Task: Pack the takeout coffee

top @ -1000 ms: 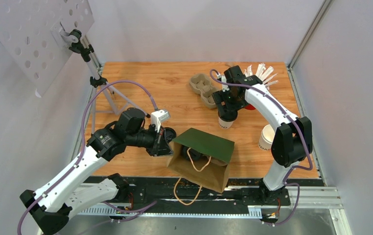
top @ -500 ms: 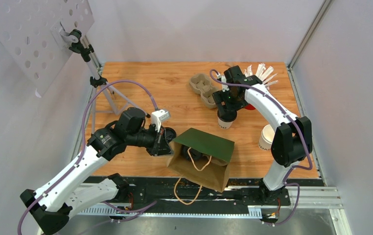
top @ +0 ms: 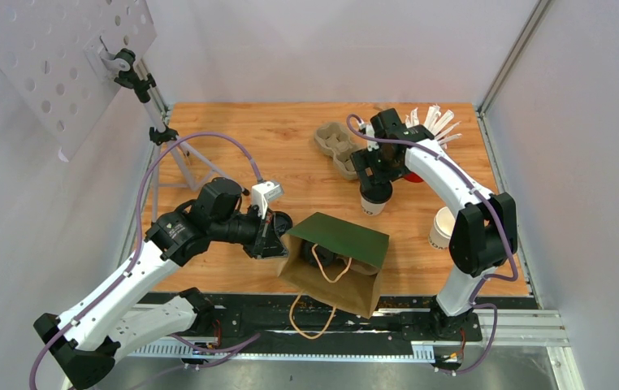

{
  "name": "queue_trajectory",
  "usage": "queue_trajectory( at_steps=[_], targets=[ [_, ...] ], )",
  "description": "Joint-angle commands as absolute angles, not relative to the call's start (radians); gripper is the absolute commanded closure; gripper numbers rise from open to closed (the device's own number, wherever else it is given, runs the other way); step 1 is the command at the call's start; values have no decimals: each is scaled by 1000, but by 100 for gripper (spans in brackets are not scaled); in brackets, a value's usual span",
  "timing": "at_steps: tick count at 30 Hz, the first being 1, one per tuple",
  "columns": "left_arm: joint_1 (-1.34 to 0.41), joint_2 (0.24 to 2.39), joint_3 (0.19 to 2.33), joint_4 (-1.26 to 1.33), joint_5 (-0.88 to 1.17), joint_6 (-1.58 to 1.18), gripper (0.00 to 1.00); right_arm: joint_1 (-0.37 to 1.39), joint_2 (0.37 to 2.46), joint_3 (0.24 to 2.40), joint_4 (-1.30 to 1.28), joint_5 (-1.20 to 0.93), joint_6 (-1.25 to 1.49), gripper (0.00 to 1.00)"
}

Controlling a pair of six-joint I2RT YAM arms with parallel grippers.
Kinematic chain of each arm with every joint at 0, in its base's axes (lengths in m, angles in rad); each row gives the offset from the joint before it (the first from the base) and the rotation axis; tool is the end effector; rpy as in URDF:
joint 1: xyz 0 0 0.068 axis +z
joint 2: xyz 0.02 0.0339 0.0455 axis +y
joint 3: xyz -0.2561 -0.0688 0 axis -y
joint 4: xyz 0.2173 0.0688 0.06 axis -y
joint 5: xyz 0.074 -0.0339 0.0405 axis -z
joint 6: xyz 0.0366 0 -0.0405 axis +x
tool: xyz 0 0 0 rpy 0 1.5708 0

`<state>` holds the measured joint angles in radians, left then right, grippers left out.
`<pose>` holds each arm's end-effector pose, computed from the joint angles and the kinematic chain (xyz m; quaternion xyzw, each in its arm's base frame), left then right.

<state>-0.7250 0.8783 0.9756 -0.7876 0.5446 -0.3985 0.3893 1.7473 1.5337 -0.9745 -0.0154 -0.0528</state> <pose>0.0983 -0.1124 0.3244 0.2547 0.8411 -0.4246 0.2178 0.3063 0.1263 0.2756 -0.2167 0.9575 0.0393 0.1862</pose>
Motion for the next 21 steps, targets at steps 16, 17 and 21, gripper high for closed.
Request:
queue_trajectory(
  at_steps=[16, 17, 21],
  targets=[
    [-728, 884, 1015, -763, 550, -387, 100, 395, 1660, 1422, -835, -1, -38, 12],
    [-728, 884, 1015, -762, 549, -388, 100, 394, 1663, 1422, -839, -1, -38, 13],
    [-727, 880, 1017, -755, 553, -396, 100, 394, 1666, 1420, -842, 0, -37, 17]
  ],
)
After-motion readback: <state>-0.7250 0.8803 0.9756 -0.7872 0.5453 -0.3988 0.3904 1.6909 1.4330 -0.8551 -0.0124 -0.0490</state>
